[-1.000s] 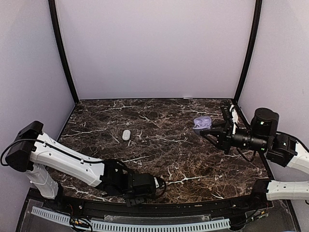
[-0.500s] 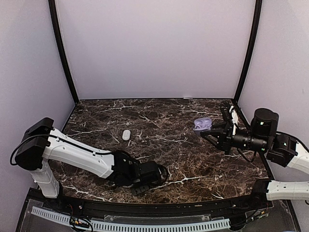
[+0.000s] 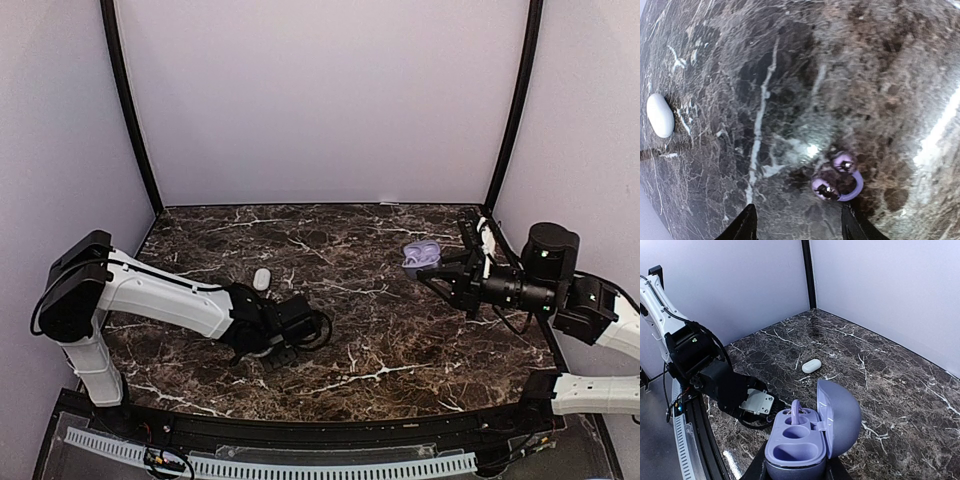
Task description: Insert the wireless bluetooth earbuds into the charging case
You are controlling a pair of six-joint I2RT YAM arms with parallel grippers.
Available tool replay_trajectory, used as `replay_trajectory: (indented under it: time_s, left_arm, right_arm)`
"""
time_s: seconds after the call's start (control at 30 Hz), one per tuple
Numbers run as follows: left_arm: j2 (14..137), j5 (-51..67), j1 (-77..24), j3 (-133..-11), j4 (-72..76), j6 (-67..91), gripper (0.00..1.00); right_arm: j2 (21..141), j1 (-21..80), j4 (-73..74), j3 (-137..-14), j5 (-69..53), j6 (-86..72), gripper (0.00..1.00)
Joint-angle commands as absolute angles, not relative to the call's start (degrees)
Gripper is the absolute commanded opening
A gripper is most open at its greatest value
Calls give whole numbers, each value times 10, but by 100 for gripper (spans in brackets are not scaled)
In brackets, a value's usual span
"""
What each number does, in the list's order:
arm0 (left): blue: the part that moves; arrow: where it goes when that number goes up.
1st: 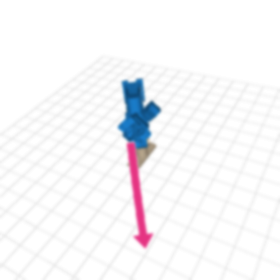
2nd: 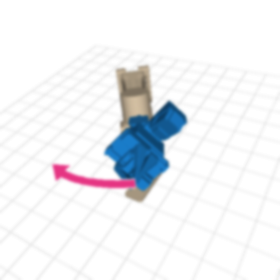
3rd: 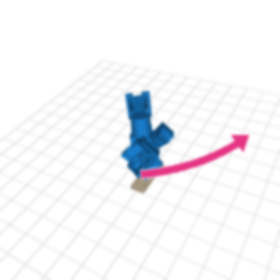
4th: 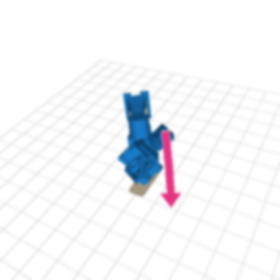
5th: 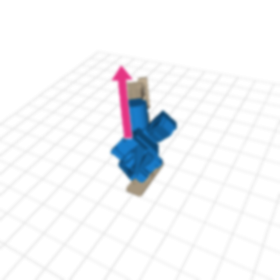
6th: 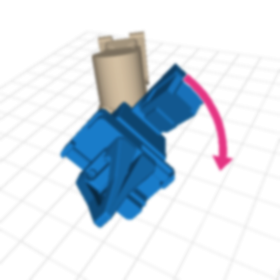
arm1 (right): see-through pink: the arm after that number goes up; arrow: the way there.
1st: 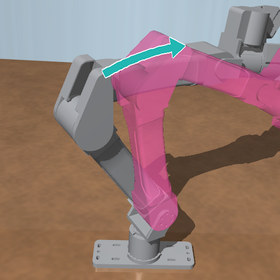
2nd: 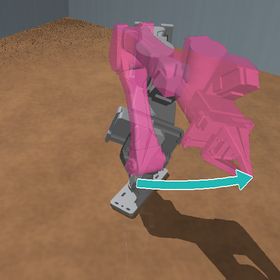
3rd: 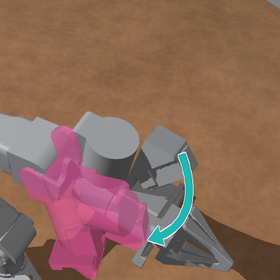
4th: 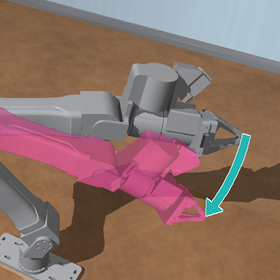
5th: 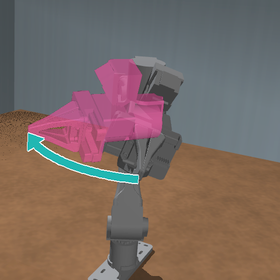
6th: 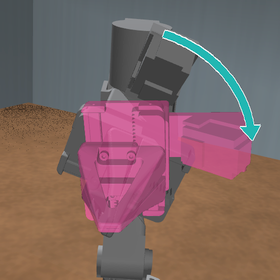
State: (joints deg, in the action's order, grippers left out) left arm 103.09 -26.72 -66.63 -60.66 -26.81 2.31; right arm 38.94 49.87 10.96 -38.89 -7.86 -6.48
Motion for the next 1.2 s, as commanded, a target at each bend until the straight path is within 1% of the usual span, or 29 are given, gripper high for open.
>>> replay_trajectory:
  time_s: [0.0, 0.1, 0.2, 0.37, 0.47, 0.57, 0.6, 0.77, 0.9, 1.0, 1.17]
  left_arm:
    - [1018, -270, -631, -587, -276, 10, 57]
    - [1020, -267, -604, -593, -250, 9, 57]
    - [1020, -220, -581, -598, -211, 17, 57]
    - [1030, -155, -570, -611, -166, 17, 57]
    - [1032, -110, -543, -616, -147, 46, 57]
    - [1001, -77, -517, -600, -137, 100, 55]
    - [972, -73, -513, -591, -126, 112, 55]
    - [874, -31, -512, -512, -124, 211, 52]
    - [837, -8, -518, -455, -138, 248, 50]
    - [838, -1, -538, -428, -134, 262, 49]
    - [872, -21, -568, -424, -130, 280, 46]
  right_arm:
    - [390, 495, 97, -404, -81, -60, 0]
    - [392, 494, 96, -406, -79, -59, 0]
    - [393, 494, 96, -407, -79, -58, 0]
    - [392, 493, 97, -404, -77, -58, 0]
    - [395, 492, 95, -404, -78, -58, 0]
    - [398, 492, 93, -406, -80, -56, 0]
    - [399, 491, 93, -406, -80, -55, 0]
    - [398, 489, 90, -404, -87, -55, 0]
    - [395, 489, 82, -396, -96, -57, 0]
    - [396, 488, 78, -394, -107, -58, 0]
    - [394, 488, 77, -395, -116, -59, 0]
